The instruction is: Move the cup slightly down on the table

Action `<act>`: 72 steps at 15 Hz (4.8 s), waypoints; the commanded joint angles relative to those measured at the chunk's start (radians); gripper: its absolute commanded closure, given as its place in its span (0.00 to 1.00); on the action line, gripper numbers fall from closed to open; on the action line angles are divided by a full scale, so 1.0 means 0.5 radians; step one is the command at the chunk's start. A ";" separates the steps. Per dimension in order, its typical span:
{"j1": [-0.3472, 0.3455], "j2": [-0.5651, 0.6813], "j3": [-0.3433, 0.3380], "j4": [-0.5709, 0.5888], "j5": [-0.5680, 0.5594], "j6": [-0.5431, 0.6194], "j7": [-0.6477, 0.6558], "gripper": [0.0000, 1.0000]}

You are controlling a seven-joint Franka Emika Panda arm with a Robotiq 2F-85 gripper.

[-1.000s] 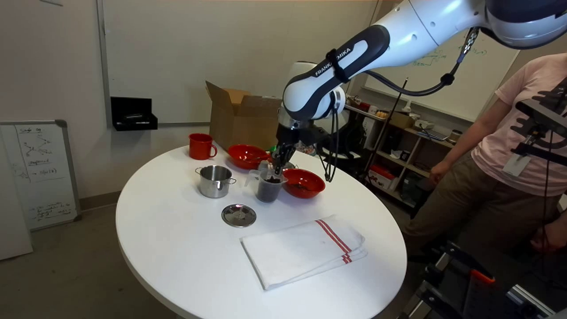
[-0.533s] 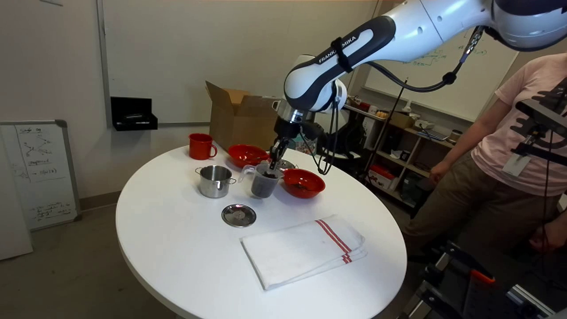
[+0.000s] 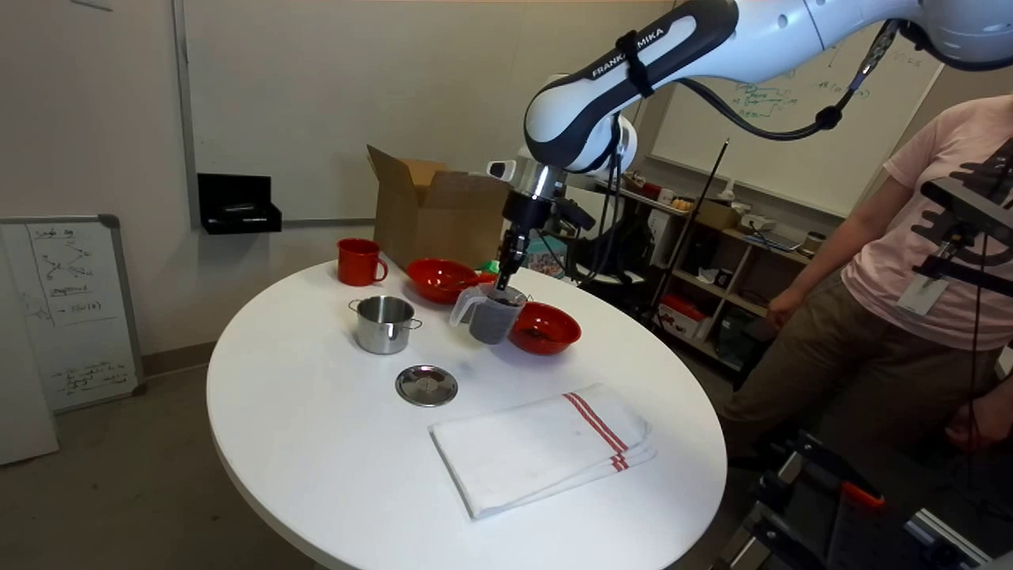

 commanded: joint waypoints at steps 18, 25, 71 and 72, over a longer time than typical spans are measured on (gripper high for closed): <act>0.104 -0.520 -0.115 -0.664 0.059 -0.090 -0.939 0.98; 0.151 -0.517 -0.143 -0.716 0.012 -0.093 -1.047 1.00; 0.083 -0.243 -0.056 -0.441 0.171 0.069 -0.930 0.00; 0.124 -0.297 -0.093 -0.459 0.171 0.047 -0.830 0.00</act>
